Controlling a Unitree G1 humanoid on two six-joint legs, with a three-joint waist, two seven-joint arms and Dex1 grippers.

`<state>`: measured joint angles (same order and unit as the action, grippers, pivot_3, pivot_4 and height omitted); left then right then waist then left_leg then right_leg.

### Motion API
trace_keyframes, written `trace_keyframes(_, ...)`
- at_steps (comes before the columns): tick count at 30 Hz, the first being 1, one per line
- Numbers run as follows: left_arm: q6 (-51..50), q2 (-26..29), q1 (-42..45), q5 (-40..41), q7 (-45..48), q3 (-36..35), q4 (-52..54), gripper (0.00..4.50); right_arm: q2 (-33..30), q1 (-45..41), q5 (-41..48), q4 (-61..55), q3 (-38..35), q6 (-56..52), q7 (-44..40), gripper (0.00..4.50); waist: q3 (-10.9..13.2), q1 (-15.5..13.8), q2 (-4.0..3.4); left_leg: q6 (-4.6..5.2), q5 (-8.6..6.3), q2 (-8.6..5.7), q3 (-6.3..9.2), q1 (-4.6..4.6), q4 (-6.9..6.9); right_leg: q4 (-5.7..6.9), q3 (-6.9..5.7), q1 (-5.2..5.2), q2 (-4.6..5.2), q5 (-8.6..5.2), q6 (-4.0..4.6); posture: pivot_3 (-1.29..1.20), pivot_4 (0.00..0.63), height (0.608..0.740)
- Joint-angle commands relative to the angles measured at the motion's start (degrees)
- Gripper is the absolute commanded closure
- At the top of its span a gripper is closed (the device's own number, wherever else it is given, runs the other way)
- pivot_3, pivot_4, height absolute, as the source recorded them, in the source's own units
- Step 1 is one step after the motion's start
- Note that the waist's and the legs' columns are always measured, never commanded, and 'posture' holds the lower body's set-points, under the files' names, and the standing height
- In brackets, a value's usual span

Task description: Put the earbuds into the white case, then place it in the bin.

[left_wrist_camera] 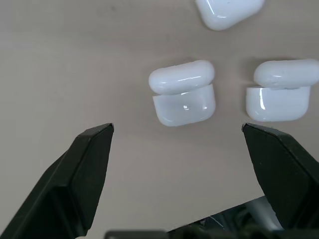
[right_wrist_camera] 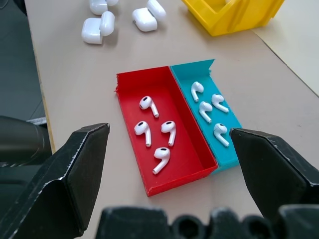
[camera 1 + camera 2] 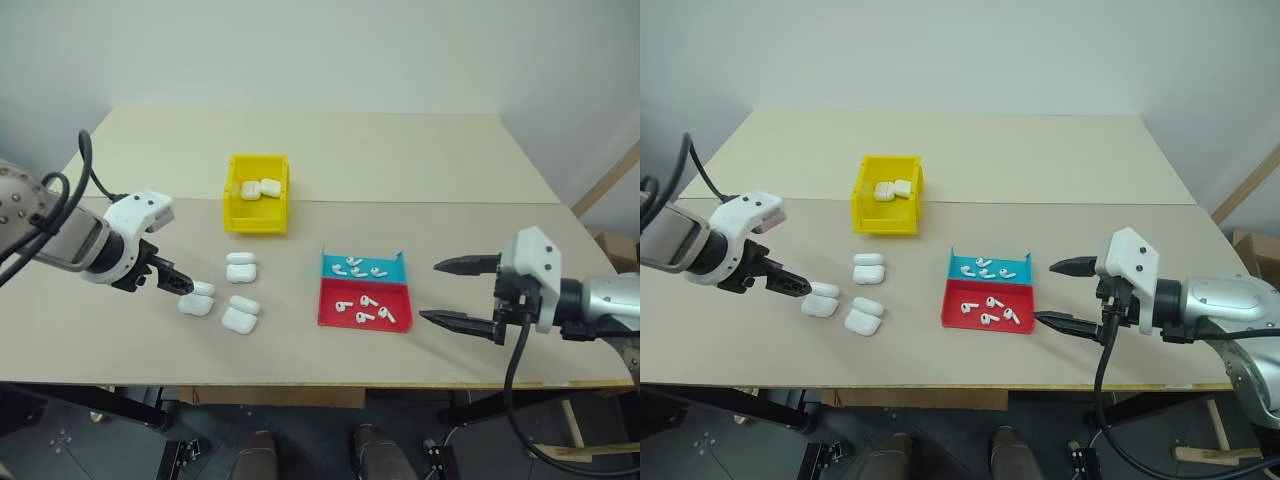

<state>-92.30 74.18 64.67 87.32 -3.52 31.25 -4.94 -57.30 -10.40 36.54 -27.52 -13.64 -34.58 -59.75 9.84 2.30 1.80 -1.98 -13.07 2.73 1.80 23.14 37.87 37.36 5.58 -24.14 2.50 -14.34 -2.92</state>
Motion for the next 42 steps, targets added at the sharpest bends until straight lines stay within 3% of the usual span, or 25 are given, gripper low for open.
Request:
trace_keyframes(1,-0.2,-0.1,2.8,10.2,-10.3,3.8,-3.7,0.00,-1.9,-1.5,1.8,0.1,-2.0,-1.1,-1.3,0.03,0.0,0.0,0.00,0.00,0.00,0.00,0.00,0.00,0.00,0.01,0.00,-0.01,0.00,0.00,0.01,0.00,0.150,0.740)
trace_keyframes(4,-0.2,-1.4,3.9,16.7,-17.6,7.0,-6.6,0.00,-2.8,-2.3,2.5,0.6,-2.1,-1.8,-2.1,0.03,0.0,-0.1,0.00,0.00,0.00,-0.02,0.00,0.01,0.00,0.06,0.01,-0.02,0.01,0.01,0.03,0.00,0.150,0.740)
trace_keyframes(15,3.7,-9.5,2.7,25.7,-37.1,8.2,-13.7,0.00,-5.3,-5.2,3.9,2.0,-2.3,-4.5,-3.9,0.03,0.0,-0.2,0.01,-0.05,0.03,-0.11,0.02,0.02,0.02,0.14,0.02,-0.05,0.09,0.02,0.07,0.00,0.150,0.740)
trace_keyframes(42,6.4,-16.7,-4.4,25.7,-47.0,2.2,-17.7,0.00,-7.7,-6.5,4.7,2.1,-3.2,-6.3,-6.2,0.03,0.0,-1.4,0.01,-0.09,0.05,-0.19,0.02,0.00,0.02,0.14,0.02,-0.02,0.14,0.03,0.09,0.00,0.150,0.740)
